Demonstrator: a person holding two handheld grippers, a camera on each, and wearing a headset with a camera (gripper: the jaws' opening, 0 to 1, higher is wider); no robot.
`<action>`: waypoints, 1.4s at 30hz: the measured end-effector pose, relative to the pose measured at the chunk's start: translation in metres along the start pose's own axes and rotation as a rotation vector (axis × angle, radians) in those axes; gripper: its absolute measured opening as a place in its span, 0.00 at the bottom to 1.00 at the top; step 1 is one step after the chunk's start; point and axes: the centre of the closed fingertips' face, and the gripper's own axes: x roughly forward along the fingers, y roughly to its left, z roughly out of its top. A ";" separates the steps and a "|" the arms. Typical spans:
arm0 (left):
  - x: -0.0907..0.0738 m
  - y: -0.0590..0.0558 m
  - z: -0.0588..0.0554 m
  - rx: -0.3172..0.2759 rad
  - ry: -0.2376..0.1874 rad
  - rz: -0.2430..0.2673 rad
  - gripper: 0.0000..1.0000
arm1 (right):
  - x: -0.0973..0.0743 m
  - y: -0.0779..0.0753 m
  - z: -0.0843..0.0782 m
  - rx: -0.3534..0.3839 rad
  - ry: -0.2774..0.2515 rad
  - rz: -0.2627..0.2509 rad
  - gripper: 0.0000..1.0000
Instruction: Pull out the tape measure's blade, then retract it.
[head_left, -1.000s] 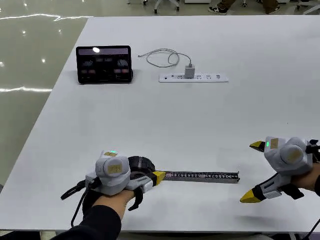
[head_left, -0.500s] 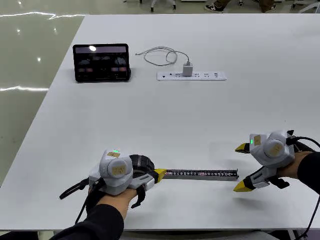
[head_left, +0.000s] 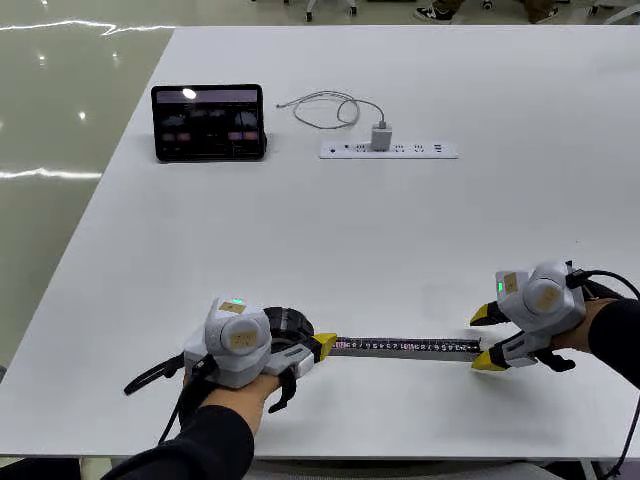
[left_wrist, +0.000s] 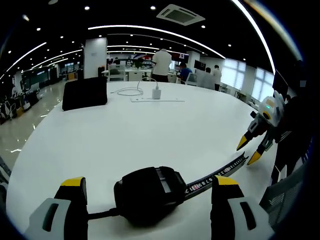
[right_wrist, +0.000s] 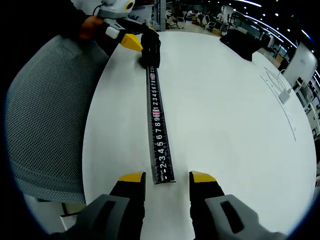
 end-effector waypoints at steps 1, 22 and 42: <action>0.000 -0.001 -0.001 0.002 0.001 -0.003 1.00 | 0.001 0.001 0.000 -0.001 0.002 0.007 0.28; 0.014 0.009 -0.020 -0.088 0.052 0.049 0.90 | 0.007 0.007 -0.002 -0.032 0.103 0.041 0.11; 0.017 -0.001 -0.018 -0.012 0.077 0.035 0.61 | 0.008 0.005 -0.004 0.021 0.084 0.030 0.10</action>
